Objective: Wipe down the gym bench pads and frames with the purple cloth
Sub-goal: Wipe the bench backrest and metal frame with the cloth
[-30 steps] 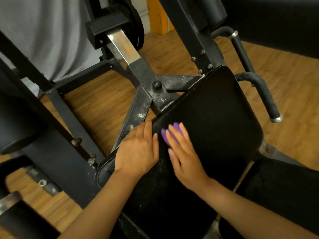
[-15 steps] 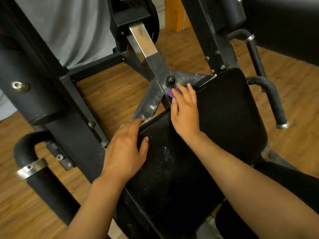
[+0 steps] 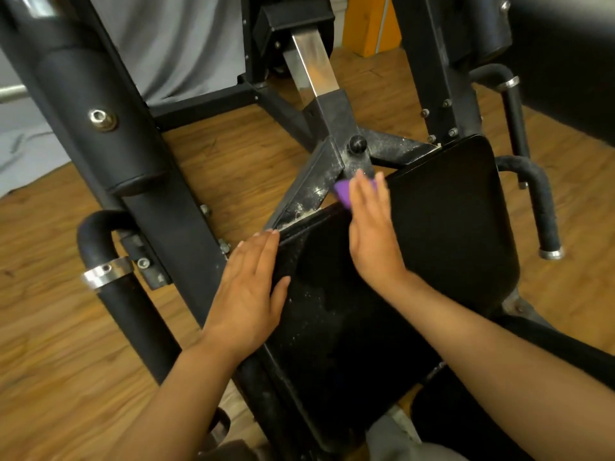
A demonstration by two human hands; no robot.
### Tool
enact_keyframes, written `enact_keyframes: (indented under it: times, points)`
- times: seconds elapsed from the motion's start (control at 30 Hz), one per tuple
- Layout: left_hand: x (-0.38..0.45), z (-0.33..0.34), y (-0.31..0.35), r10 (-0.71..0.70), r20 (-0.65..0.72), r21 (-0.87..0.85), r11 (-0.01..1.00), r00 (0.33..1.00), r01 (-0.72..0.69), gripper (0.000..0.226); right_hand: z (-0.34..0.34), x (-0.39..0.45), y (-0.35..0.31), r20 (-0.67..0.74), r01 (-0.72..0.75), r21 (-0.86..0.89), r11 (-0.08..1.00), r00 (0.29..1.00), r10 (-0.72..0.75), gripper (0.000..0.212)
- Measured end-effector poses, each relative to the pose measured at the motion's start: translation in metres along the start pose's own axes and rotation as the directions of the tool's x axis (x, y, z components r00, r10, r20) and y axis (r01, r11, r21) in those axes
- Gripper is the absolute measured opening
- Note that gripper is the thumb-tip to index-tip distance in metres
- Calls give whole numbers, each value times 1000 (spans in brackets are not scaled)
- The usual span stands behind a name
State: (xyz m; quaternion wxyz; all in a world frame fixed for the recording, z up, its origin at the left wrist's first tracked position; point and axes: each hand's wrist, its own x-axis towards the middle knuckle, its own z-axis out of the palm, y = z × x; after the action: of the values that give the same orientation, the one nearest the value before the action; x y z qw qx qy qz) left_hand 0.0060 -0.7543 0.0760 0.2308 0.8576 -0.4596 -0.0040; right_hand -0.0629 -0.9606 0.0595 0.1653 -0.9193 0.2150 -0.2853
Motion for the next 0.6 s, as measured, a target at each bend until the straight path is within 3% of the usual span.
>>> enact_keyframes:
  times: [0.03,0.1,0.17,0.23,0.33,0.4,0.43,0.5,0.53,0.6]
  points:
    - [0,0,0,4,2,-9,1000,1000,-4,67,1,11,-8,-44,-136,65,989,989,139,59]
    - [0,-1,-1,7,6,-31,999,1000,-6,67,11,14,-24,-123,-189,123,974,971,204,52]
    - [-2,-2,-3,14,13,-51,999,1000,-13,69,21,-8,-36,-133,-58,164,985,988,80,49]
    - [-3,-2,-6,32,17,-77,997,999,-31,72,26,-49,-45,-26,134,129,983,991,-132,50]
    - [-5,-3,-11,77,30,-81,994,997,-75,79,28,-100,-29,220,461,-86,884,874,-434,57]
    - [-6,-4,-13,96,56,-68,993,994,-92,88,25,-104,-14,310,610,-226,760,784,-538,57]
    - [-6,-4,-14,100,66,-66,993,993,-96,91,24,-97,-10,319,631,-215,745,767,-557,57]
    - [-5,-4,-14,107,80,-55,993,991,-103,94,20,-75,-11,269,584,-116,803,797,-541,58]
    - [-5,-4,-13,107,82,-51,993,991,-103,95,18,-62,-15,208,510,-73,857,848,-487,57]
    - [-6,-4,-12,105,88,-48,994,991,-101,95,17,-37,-23,75,277,-7,961,958,-275,53]
